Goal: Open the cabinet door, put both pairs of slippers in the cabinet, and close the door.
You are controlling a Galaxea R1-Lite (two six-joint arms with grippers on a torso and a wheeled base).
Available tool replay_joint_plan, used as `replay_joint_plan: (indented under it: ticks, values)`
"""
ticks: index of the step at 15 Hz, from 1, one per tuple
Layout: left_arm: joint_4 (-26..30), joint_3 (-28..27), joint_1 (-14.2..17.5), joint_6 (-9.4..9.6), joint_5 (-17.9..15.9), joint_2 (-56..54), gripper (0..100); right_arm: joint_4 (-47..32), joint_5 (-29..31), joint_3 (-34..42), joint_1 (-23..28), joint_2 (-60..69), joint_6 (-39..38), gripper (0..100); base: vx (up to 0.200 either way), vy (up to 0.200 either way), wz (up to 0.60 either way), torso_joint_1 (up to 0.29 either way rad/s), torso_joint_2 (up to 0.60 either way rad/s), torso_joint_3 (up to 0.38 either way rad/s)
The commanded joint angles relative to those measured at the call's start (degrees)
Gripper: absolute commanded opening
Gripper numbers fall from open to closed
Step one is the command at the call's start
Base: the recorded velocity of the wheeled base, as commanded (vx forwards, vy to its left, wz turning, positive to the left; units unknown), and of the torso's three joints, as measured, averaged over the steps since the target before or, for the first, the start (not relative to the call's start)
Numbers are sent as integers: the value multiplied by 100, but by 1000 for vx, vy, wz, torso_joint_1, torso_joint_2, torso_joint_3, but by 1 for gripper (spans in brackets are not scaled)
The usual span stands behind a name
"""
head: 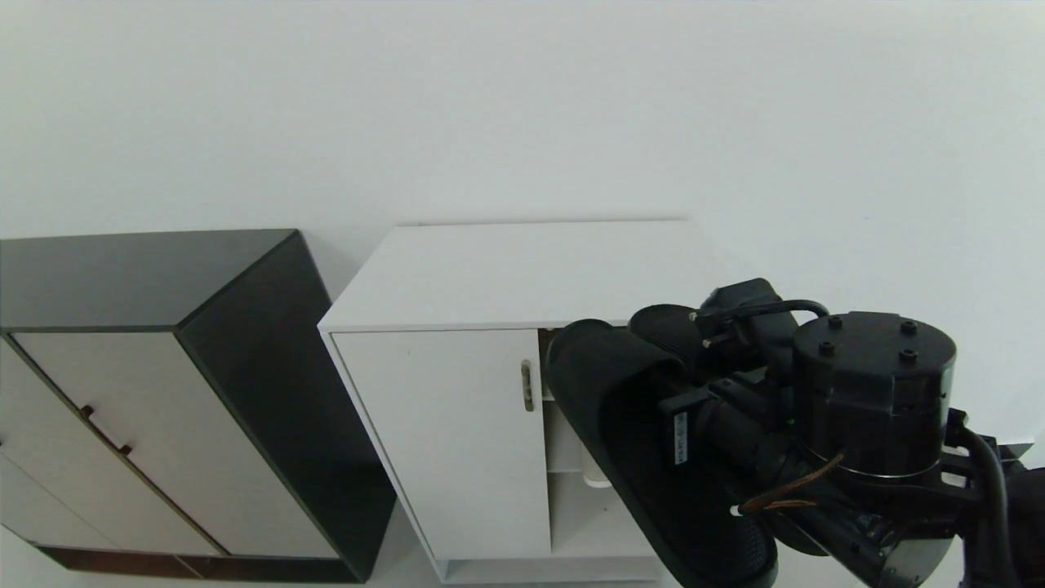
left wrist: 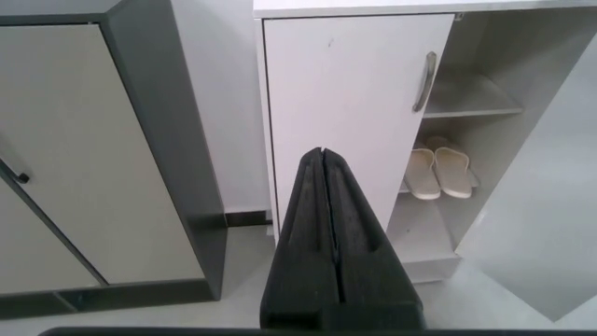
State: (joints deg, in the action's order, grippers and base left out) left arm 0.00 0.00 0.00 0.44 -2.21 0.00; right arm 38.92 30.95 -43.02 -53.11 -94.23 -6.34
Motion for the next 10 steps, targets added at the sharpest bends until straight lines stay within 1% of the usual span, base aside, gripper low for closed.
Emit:
replay_joint_plan:
  ticks: [1, 10]
  values:
    - [0, 0, 0, 0, 1, 0, 0, 1, -1, 4, -6, -25, 1, 0, 0, 0, 0, -154, 369, 203]
    - [0, 0, 0, 0, 1, 0, 0, 1, -1, 13, -6, -25, 1, 0, 0, 0, 0, -202, 508, 304]
